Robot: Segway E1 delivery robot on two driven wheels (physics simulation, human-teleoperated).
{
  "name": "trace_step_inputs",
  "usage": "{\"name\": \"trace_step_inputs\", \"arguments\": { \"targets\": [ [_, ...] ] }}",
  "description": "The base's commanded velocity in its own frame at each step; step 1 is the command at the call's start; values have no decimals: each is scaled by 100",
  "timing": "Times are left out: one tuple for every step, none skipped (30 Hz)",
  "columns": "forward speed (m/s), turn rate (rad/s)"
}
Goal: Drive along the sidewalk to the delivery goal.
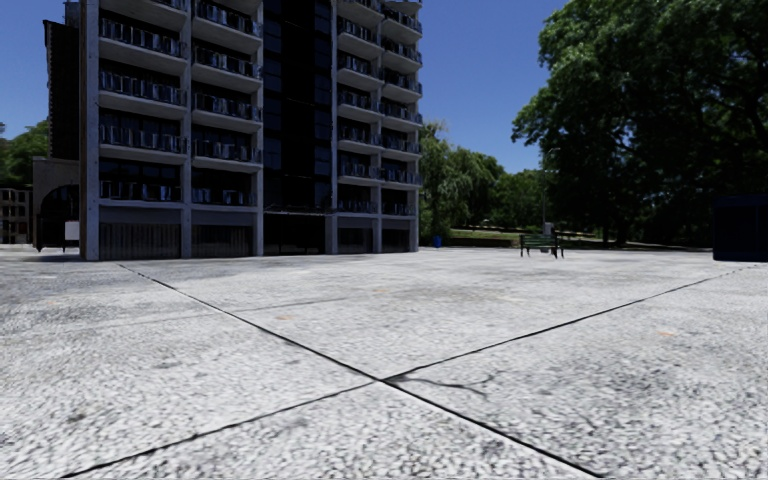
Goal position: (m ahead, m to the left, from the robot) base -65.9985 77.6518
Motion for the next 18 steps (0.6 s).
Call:
{"name": "trace_step_inputs", "arguments": {
  "targets": [
    [200,104],
    [200,104],
    [200,104],
    [200,104],
    [200,104],
    [200,104],
    [200,104],
    [200,104],
    [200,101],
    [200,98],
    [200,97],
    [200,97],
    [200,97],
    [200,97],
    [200,97],
    [200,97],
    [200,97],
    [200,97]
  ]
}}
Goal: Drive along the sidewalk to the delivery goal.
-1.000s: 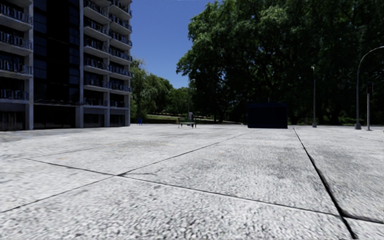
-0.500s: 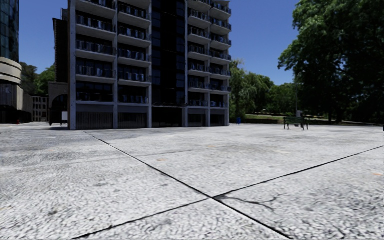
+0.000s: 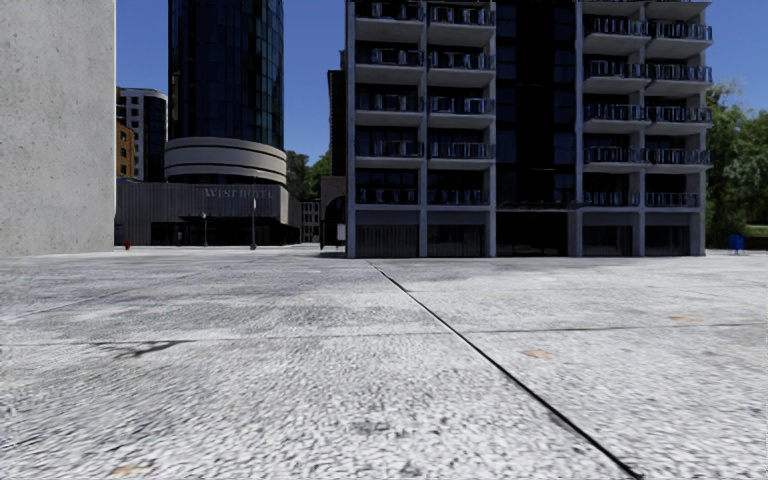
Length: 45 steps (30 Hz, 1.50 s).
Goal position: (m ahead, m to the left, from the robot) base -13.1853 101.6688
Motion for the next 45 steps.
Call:
{"name": "trace_step_inputs", "arguments": {
  "targets": [
    [200,97],
    [200,97],
    [200,97],
    [200,97],
    [200,97],
    [200,97],
    [200,96],
    [200,96],
    [200,39],
    [200,0],
    [200,0],
    [200,0],
    [200,0],
    [200,0],
    [200,0],
    [200,0],
    [200,0],
    [200,0],
    [200,0],
    [200,0],
    [200,0],
    [200,0],
    [200,0],
    [200,0],
    [200,0],
    [200,0],
    [200,0],
    [200,0],
    [200,0],
    [200,0],
    [200,0],
    [200,0],
    [200,0],
    [200,0],
    [200,0],
    [200,0],
    [200,0],
    [200,0],
    [200,0],
    [200,0],
    [200,0],
    [200,0],
    [200,0],
    [200,0],
    [200,0]
  ]
}}
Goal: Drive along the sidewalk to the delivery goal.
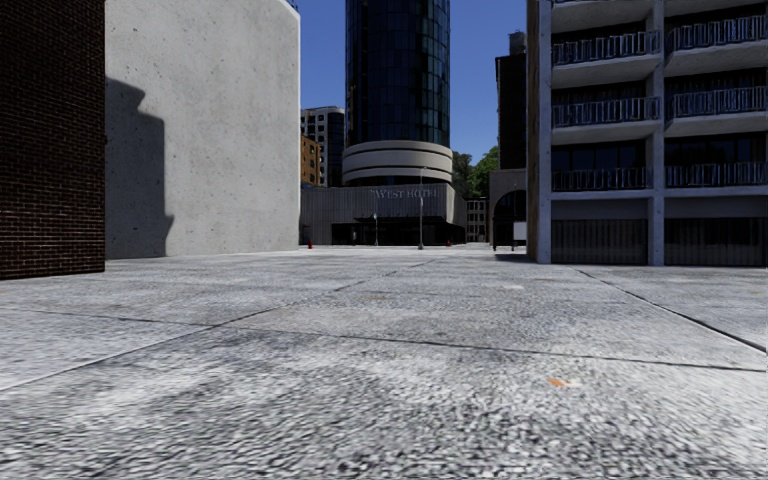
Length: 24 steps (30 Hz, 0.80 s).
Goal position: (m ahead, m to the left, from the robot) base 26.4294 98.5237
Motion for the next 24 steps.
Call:
{"name": "trace_step_inputs", "arguments": {
  "targets": [
    [200,0],
    [200,0],
    [200,0],
    [200,0],
    [200,0],
    [200,0],
    [200,0],
    [200,0],
    [200,0],
    [200,0],
    [200,0],
    [200,0],
    [200,0],
    [200,0],
    [200,0],
    [200,0],
    [200,0],
    [200,0],
    [200,0],
    [200,0],
    [200,0],
    [200,0],
    [200,0],
    [200,0]
  ]
}}
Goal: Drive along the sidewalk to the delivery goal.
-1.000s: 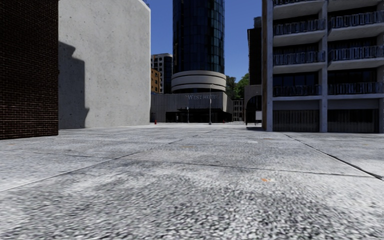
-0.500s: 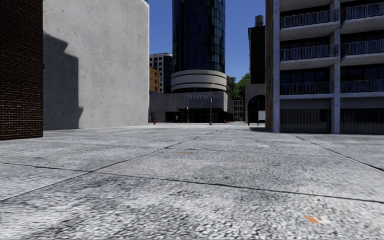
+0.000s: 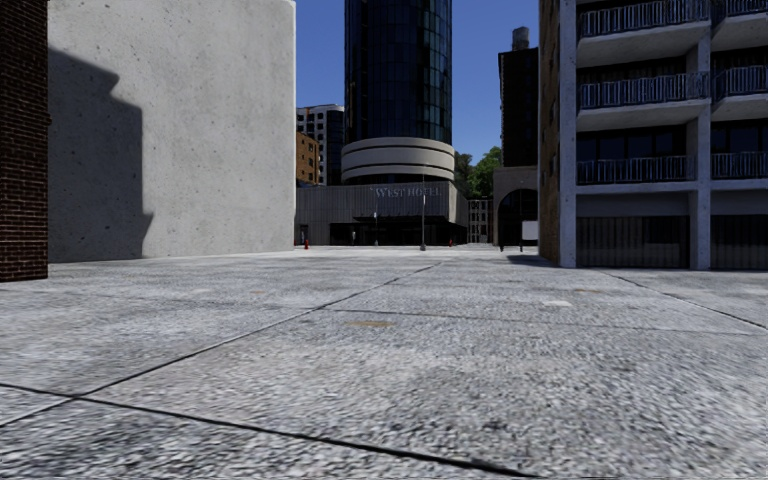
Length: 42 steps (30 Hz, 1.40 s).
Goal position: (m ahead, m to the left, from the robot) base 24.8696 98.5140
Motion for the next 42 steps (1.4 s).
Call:
{"name": "trace_step_inputs", "arguments": {
  "targets": [
    [200,0],
    [200,0],
    [200,0],
    [200,0],
    [200,0],
    [200,0],
    [200,0],
    [200,0],
    [200,0],
    [200,0],
    [200,0],
    [200,0],
    [200,0],
    [200,0],
    [200,0],
    [200,0],
    [200,0],
    [200,0],
    [200,0],
    [200,0],
    [200,0],
    [200,0],
    [200,0],
    [200,0],
    [200,0],
    [200,0],
    [200,0],
    [200,0],
    [200,0],
    [200,0],
    [200,0],
    [200,0],
    [200,0],
    [200,0],
    [200,0],
    [200,0],
    [200,0],
    [200,0],
    [200,0],
    [200,0],
    [200,0],
    [200,0]
  ]
}}
